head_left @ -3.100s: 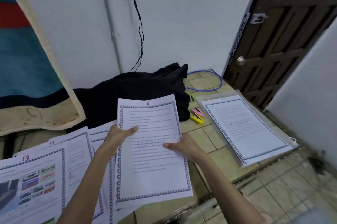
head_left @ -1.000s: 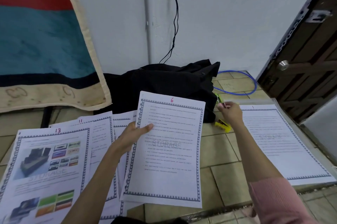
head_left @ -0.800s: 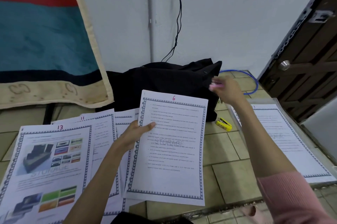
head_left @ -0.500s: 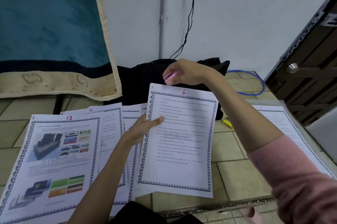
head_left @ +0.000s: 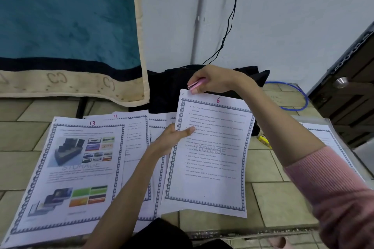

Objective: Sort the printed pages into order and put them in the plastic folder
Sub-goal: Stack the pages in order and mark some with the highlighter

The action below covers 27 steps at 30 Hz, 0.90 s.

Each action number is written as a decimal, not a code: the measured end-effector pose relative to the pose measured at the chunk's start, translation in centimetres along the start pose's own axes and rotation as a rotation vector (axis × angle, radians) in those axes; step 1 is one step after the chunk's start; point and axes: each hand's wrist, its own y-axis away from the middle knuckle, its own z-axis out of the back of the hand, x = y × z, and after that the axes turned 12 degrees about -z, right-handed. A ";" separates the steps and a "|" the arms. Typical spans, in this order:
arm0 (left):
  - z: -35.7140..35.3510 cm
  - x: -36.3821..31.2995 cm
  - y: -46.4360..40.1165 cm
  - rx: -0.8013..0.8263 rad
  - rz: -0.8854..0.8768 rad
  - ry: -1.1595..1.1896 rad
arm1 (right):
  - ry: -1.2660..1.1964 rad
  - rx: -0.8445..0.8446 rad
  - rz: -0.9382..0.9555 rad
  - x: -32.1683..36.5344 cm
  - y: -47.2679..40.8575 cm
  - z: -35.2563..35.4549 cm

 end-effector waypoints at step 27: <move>-0.3 -0.1 -0.7 -0.027 -0.036 -0.059 | -0.057 0.017 -0.011 0.3 -0.1 -0.7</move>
